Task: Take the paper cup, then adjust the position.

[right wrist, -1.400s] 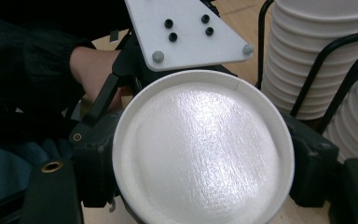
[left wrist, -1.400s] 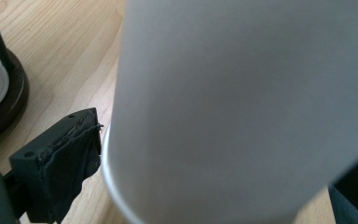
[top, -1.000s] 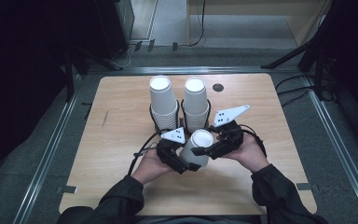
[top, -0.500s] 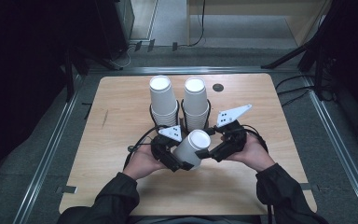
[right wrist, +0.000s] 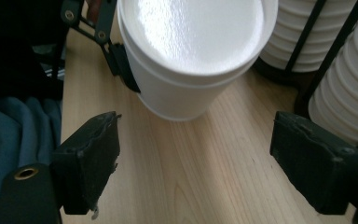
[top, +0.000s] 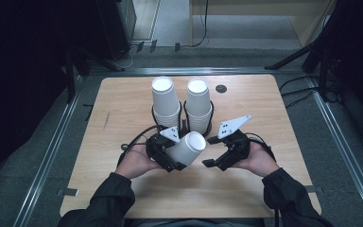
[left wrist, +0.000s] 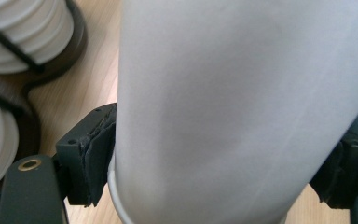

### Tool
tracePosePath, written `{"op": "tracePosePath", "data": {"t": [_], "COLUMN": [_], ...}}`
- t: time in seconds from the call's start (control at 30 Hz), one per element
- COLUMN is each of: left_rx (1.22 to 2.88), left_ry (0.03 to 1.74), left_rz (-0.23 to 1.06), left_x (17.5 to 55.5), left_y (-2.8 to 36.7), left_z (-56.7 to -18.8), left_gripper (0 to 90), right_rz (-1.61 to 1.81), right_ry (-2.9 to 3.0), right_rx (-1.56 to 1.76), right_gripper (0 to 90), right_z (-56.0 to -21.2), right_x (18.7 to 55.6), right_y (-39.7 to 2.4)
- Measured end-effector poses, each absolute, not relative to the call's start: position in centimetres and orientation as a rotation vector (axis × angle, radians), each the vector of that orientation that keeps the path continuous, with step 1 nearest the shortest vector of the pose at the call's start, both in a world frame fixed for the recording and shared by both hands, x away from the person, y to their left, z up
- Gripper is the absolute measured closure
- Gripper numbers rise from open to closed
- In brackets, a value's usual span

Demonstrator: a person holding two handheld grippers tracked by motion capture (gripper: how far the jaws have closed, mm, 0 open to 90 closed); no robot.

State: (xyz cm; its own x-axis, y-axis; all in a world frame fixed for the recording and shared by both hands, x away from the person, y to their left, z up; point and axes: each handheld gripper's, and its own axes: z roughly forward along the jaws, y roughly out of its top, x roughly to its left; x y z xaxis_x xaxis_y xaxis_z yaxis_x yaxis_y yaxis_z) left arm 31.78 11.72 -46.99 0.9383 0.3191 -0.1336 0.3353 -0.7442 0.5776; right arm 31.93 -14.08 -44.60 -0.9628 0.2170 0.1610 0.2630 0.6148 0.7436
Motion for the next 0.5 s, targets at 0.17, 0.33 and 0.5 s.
{"op": "tracePosePath", "data": {"t": [0.17, 0.33, 0.5], "left_rx": [2.532, 2.587, 2.610], "left_ry": [0.483, 0.485, 0.495], "left_rz": [-0.005, -0.014, -0.052], "left_x": [31.8, 32.0, 32.1], "left_y": [11.6, 11.2, 10.9], "left_z": [-47.5, -48.0, -48.4], "left_gripper": [14.9, 14.9, 14.6], "right_rz": [-1.233, -1.220, -1.207], "right_ry": [-2.794, -2.806, -2.817], "right_rx": [-0.427, -0.420, -0.381], "right_gripper": [16.4, 16.4, 16.9], "right_z": [-45.5, -46.0, -46.4], "right_x": [32.0, 32.3, 32.5], "right_y": [-14.3, -14.3, -13.9]}}
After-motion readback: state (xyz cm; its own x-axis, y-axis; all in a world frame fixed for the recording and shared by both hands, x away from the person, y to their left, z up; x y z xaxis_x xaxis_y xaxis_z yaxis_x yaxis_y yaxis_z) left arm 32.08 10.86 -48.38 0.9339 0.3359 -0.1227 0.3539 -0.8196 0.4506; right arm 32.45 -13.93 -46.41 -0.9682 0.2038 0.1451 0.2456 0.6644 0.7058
